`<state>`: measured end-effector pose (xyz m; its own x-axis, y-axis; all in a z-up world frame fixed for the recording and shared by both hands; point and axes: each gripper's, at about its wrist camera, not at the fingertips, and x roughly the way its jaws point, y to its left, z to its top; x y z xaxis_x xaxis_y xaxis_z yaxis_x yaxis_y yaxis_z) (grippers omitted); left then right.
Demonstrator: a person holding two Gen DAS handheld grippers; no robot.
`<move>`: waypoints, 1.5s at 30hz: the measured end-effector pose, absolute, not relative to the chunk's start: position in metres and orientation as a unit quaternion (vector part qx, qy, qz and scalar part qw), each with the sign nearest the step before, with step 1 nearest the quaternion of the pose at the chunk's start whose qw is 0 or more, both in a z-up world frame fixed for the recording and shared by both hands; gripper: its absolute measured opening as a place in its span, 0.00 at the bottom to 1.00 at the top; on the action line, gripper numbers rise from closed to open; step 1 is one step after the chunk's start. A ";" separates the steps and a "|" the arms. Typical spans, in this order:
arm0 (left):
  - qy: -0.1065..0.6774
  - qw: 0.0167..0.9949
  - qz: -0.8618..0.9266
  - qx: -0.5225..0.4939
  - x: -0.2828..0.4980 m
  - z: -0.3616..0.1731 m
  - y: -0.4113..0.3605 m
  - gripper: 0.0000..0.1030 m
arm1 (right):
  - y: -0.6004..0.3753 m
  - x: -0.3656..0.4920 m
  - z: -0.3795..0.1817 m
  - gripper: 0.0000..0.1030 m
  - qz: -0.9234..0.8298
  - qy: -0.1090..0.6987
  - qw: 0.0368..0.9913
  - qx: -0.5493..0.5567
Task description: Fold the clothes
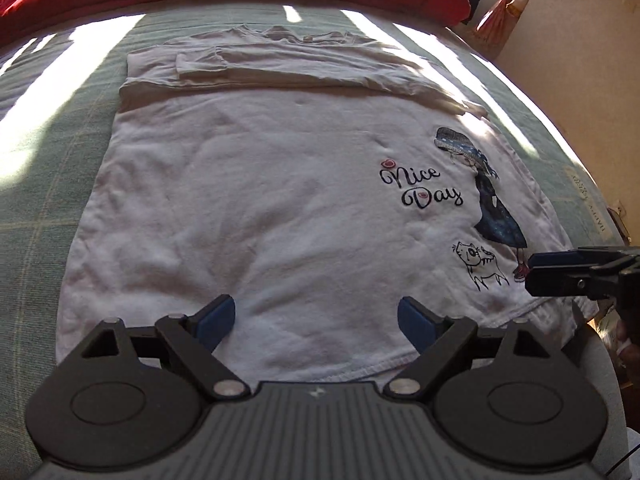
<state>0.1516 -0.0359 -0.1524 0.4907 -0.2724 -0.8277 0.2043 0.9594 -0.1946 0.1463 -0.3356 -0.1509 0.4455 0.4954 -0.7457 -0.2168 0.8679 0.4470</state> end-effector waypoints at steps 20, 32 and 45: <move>0.487 0.865 -0.125 0.009 0.141 -0.155 -0.056 0.88 | -0.421 0.181 -0.161 1.00 0.126 0.425 0.849 0.288; 0.474 0.863 -0.157 0.079 0.135 -0.149 -0.069 0.97 | -0.443 0.157 -0.130 1.00 0.130 0.451 0.868 0.163; 0.453 0.862 -0.151 0.172 0.123 -0.155 -0.081 0.97 | -0.325 0.149 -0.120 1.00 0.235 0.419 0.871 -0.104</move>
